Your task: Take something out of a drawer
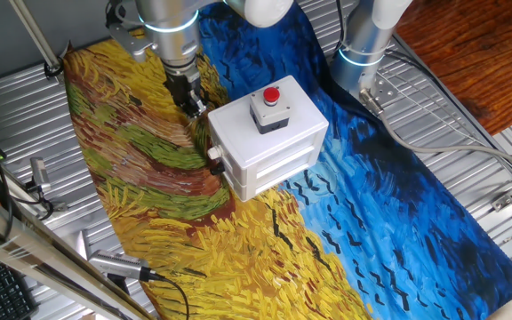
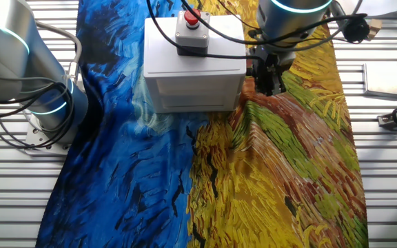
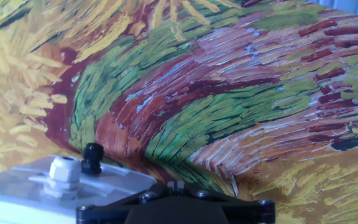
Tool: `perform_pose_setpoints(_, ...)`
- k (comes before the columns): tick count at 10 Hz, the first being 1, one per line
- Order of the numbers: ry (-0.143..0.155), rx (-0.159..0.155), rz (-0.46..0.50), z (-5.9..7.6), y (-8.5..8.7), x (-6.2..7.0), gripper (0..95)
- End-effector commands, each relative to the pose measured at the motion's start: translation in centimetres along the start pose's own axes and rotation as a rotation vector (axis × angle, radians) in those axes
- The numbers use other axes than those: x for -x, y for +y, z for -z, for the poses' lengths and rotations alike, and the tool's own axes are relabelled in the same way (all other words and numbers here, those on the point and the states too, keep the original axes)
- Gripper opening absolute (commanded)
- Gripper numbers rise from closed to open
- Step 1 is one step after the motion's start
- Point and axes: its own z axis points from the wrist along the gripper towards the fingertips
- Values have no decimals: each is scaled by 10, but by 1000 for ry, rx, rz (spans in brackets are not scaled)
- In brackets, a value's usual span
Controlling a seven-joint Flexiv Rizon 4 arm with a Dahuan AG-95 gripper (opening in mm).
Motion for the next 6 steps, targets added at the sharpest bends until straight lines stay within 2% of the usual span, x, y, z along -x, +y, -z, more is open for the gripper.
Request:
perform_pose_setpoints(1,7,24,-26,3,-9,1,0)
perform_pose_setpoints(3,2,61,-38,5,-26,5,0)
perform_pose_setpoints(4,6,104,-61,6,-42,12,0)
perform_pose_setpoints(6,9,103,-58,8,-58,14,0)
